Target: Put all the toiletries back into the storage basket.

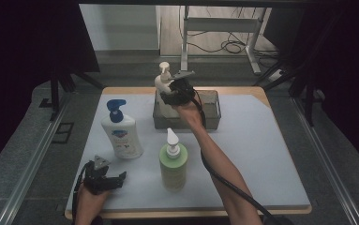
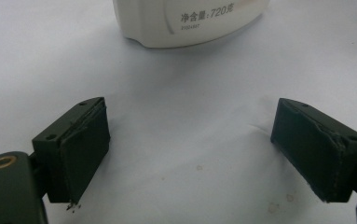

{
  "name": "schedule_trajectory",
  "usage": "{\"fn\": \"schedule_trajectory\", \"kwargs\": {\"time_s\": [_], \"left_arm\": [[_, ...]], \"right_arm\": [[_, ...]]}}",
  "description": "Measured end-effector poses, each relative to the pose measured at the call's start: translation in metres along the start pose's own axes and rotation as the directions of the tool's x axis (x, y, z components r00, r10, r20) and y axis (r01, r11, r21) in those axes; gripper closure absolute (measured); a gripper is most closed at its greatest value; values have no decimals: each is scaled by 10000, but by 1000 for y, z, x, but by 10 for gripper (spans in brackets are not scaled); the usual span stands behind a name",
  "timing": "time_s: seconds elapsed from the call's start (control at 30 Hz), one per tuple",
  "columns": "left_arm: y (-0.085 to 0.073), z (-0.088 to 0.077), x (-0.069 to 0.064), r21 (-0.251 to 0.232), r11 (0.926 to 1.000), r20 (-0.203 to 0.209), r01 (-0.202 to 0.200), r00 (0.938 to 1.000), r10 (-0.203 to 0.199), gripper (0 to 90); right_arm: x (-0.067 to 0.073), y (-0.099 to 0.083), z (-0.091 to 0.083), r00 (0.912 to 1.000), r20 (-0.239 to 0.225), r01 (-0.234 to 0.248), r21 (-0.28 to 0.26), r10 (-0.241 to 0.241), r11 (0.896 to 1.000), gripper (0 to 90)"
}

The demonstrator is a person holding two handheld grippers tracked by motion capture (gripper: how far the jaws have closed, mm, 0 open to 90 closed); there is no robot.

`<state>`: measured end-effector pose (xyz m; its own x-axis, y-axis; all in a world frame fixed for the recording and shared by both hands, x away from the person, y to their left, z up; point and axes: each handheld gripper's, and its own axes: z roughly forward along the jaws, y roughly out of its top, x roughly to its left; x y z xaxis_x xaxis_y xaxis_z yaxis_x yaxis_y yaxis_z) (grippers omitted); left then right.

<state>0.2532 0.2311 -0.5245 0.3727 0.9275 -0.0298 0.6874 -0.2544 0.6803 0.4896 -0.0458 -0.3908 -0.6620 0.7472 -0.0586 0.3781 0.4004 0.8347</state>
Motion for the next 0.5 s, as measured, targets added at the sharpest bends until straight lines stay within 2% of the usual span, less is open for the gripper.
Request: {"fn": "schedule_trajectory", "kwargs": {"time_s": [0.5], "left_arm": [[0,0,0,-4,10000,-2,-1,10000,1,115]], "right_arm": [[-1,-16,3,9997,-33,-234,320,235,9992,385]]}}
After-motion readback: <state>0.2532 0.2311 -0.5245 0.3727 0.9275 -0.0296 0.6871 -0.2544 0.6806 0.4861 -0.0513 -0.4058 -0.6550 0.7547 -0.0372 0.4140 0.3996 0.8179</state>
